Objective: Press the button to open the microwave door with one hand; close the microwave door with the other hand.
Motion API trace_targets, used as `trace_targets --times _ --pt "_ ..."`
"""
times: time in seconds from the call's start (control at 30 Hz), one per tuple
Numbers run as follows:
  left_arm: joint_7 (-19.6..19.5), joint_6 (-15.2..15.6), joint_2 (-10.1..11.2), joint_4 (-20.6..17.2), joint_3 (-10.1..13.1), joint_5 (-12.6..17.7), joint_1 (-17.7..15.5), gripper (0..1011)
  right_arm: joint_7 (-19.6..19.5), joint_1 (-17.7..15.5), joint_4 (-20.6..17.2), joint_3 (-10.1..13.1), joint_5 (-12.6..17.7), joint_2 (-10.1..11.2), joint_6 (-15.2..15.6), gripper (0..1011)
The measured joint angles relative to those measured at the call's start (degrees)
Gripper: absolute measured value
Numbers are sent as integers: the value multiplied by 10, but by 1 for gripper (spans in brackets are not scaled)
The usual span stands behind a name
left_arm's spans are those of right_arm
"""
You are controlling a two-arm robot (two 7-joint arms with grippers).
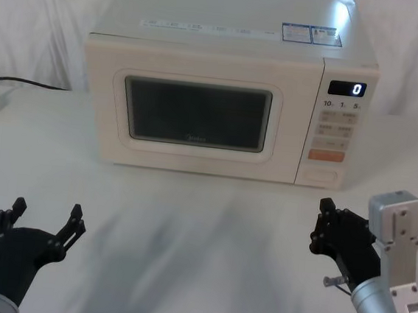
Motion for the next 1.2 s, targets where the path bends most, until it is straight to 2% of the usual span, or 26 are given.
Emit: trace_targets --times 0.27,0.53,0.83,1.2 --pt "0 0 0 0 0 0 0 1001 0 24 27 14 -8 -21 10 0" --pt "0 0 0 0 0 0 0 1001 5 58 73 25 -18 -41 10 0" --pt "0 0 0 0 0 0 0 1001 9 95 125 31 -34 -58 14 0" --pt "0 0 0 0 0 0 0 1001 7 122 168 42 -39 -74 13 0"
